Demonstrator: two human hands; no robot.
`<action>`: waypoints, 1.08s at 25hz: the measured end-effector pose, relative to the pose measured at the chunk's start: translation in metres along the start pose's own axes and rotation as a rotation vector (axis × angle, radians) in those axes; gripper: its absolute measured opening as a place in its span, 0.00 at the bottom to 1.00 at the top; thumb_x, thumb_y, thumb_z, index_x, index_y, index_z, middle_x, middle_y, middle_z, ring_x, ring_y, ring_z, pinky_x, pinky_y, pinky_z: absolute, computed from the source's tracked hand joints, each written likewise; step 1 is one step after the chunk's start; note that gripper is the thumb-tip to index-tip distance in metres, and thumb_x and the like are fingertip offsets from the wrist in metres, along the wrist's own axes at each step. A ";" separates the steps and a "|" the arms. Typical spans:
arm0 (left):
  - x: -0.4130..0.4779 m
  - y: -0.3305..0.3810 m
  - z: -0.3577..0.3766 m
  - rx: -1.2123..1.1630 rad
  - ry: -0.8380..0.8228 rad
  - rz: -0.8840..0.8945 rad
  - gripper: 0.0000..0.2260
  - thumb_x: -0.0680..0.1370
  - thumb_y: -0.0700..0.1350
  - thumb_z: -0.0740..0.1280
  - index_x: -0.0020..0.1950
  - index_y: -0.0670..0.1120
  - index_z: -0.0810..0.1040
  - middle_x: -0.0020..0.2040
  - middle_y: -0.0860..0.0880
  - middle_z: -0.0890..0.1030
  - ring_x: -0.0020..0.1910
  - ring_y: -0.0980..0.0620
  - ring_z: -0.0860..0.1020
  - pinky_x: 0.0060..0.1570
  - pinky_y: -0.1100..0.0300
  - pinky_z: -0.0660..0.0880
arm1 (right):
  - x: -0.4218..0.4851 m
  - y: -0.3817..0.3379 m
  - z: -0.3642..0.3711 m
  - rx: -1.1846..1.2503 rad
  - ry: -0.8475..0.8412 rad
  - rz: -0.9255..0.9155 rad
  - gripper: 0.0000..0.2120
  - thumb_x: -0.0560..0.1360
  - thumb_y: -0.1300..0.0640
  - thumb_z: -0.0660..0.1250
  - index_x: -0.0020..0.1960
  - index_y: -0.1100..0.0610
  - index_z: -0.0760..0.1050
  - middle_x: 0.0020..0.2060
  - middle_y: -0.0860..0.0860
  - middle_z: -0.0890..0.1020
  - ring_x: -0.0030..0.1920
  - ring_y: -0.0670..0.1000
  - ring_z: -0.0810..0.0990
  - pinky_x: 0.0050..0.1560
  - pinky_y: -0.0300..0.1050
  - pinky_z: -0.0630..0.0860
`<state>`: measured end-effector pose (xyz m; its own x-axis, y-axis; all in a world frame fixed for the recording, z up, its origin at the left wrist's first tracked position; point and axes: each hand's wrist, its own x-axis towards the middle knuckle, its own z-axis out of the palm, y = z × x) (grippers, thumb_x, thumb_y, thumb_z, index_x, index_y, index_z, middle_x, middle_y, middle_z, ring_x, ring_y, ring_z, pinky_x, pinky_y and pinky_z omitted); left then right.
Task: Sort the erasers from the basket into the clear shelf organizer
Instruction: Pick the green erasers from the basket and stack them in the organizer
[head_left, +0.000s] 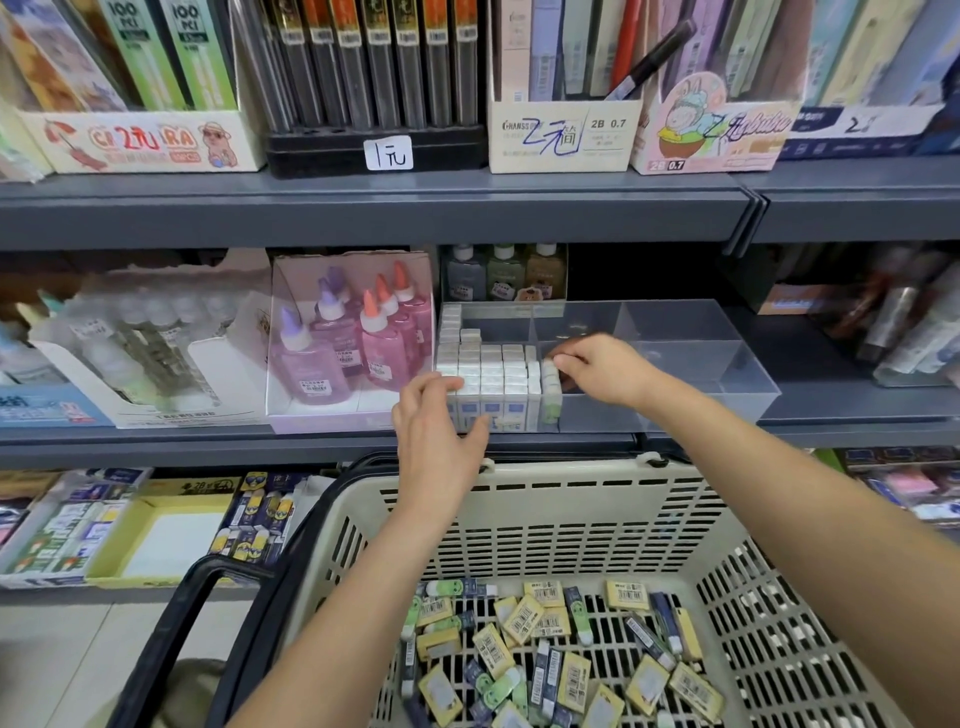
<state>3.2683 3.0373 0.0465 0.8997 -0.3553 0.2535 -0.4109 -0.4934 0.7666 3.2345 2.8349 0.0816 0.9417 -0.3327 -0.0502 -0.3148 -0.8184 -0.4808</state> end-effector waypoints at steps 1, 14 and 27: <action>-0.001 0.002 -0.001 0.006 -0.005 -0.001 0.18 0.74 0.44 0.69 0.62 0.46 0.71 0.64 0.51 0.67 0.62 0.55 0.62 0.60 0.68 0.55 | -0.002 -0.001 -0.002 -0.005 0.010 0.000 0.15 0.80 0.54 0.56 0.62 0.56 0.76 0.60 0.54 0.79 0.60 0.54 0.76 0.59 0.42 0.69; -0.095 -0.036 0.029 -0.064 -0.657 -0.100 0.07 0.76 0.46 0.66 0.54 0.48 0.76 0.47 0.56 0.77 0.50 0.55 0.77 0.50 0.66 0.73 | -0.162 0.012 0.078 0.158 0.005 -0.153 0.11 0.77 0.50 0.60 0.50 0.50 0.80 0.37 0.42 0.81 0.36 0.38 0.78 0.37 0.33 0.74; -0.139 -0.113 0.059 0.362 -1.066 -0.138 0.16 0.72 0.48 0.71 0.59 0.49 0.75 0.58 0.47 0.75 0.56 0.49 0.74 0.56 0.54 0.73 | -0.162 0.047 0.193 -0.269 -0.561 -0.148 0.23 0.74 0.52 0.67 0.68 0.51 0.68 0.61 0.52 0.67 0.62 0.53 0.69 0.61 0.48 0.70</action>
<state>3.1814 3.0957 -0.1105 0.4273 -0.6900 -0.5843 -0.4922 -0.7196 0.4898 3.0898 2.9412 -0.1017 0.8736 0.0289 -0.4858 -0.1270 -0.9501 -0.2850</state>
